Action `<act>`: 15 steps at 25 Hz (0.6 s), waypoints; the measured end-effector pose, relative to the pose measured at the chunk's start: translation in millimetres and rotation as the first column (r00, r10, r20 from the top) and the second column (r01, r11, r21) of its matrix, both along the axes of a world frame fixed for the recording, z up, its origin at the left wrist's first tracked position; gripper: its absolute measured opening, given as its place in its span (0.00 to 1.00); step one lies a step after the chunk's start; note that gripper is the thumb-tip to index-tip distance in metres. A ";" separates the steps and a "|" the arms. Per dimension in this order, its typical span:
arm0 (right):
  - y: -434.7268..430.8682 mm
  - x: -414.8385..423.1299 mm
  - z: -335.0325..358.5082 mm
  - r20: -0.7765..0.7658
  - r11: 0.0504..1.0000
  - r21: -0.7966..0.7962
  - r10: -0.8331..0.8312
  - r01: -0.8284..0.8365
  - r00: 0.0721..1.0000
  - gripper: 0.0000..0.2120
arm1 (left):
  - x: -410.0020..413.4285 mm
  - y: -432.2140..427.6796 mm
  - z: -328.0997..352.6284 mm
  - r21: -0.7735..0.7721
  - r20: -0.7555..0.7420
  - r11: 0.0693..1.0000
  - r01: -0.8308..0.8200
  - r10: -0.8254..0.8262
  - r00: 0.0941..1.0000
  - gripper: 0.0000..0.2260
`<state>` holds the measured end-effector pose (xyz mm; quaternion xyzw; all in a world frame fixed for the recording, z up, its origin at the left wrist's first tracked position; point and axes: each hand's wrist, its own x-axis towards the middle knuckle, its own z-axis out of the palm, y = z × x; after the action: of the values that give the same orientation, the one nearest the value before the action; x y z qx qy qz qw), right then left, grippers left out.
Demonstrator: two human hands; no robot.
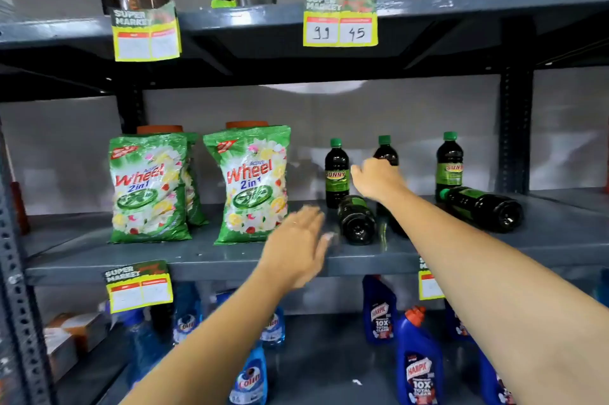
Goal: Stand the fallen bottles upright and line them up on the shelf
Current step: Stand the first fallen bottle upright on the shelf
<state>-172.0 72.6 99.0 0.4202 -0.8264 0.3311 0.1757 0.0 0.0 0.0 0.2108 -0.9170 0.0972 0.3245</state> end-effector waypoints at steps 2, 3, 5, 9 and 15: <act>-9.3 8.9 -5.0 0.134 0.983 0.171 -0.085 0.062 0.987 0.34 | -1.5 1.5 -13.3 -0.012 0.035 1.000 -0.015 0.015 0.999 0.33; -12.2 11.9 -9.0 0.206 0.967 0.250 -0.097 0.044 0.974 0.37 | -4.5 2.0 -23.5 -0.030 0.024 0.998 -0.050 0.051 0.998 0.34; -12.3 21.9 -14.0 0.380 0.919 0.386 -0.084 -0.075 0.921 0.35 | -7.1 5.4 -32.6 -0.072 -0.032 0.992 -0.104 0.102 0.994 0.30; -14.5 17.7 -22.4 0.455 0.947 0.318 -0.120 -0.035 0.882 0.33 | -7.0 1.7 -33.7 -0.094 -0.105 0.987 -0.132 0.123 0.987 0.26; -28.4 22.1 -45.4 0.211 0.975 -0.173 -0.099 0.137 0.973 0.29 | -11.2 1.3 -35.3 -0.101 -0.173 0.989 -0.112 0.094 0.980 0.21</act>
<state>-150.0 44.2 53.6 0.3161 -0.8288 0.4368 0.1497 -11.2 1.3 -35.3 0.2473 -0.8674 0.1463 0.4064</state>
